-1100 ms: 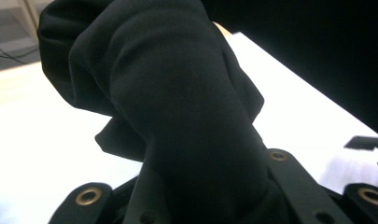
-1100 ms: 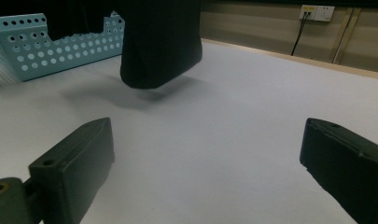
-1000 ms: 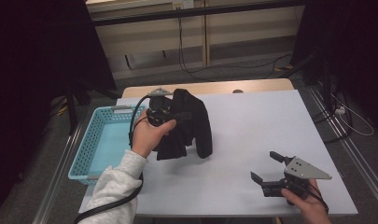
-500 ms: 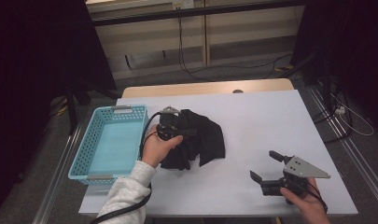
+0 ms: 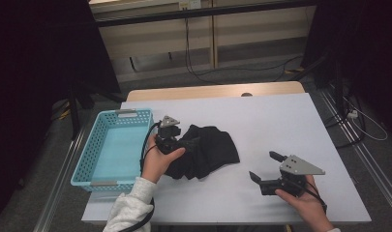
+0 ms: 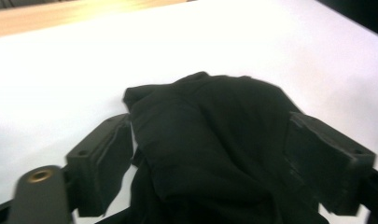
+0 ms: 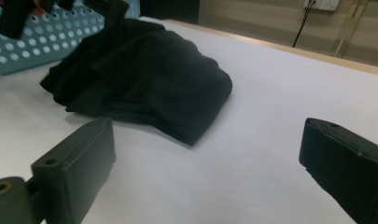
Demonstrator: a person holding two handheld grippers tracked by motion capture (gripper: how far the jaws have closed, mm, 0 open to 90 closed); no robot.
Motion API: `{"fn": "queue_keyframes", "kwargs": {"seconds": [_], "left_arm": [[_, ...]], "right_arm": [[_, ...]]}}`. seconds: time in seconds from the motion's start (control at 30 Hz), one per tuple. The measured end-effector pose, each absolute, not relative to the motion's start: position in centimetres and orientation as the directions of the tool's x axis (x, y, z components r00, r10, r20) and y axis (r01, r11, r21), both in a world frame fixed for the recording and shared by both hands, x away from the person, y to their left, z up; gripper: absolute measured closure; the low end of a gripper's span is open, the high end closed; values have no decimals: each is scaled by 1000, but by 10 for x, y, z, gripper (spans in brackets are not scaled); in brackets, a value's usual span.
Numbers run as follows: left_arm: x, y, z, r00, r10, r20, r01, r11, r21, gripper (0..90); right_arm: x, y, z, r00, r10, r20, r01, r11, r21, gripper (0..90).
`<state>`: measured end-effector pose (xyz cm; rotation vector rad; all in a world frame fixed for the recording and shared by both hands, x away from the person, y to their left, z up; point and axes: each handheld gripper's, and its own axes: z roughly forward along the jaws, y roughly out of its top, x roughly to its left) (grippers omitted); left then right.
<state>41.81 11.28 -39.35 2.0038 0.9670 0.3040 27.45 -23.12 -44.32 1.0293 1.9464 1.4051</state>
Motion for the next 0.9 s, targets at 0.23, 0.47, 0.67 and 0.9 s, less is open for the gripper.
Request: {"fn": "queue_keyframes", "kwargs": {"seconds": [0.23,0.47,0.67,0.9], "left_arm": [[412,116,-401,704,699,-126,510,-374,775,113],[410,114,-401,707,700,-105,492,-378,784,110],[409,111,-396,721,688,-89,469,-389,793,109],[408,114,-393,712,698,-82,455,-369,811,114]], "right_arm": [[302,-210,-442,-570,822,-11,321,235,917,148],[327,-186,-450,-609,791,-57,363,342,867,324],[339,-173,-459,-638,769,-45,414,391,822,407],[348,-156,-462,-678,729,-92,423,490,762,713]]}}
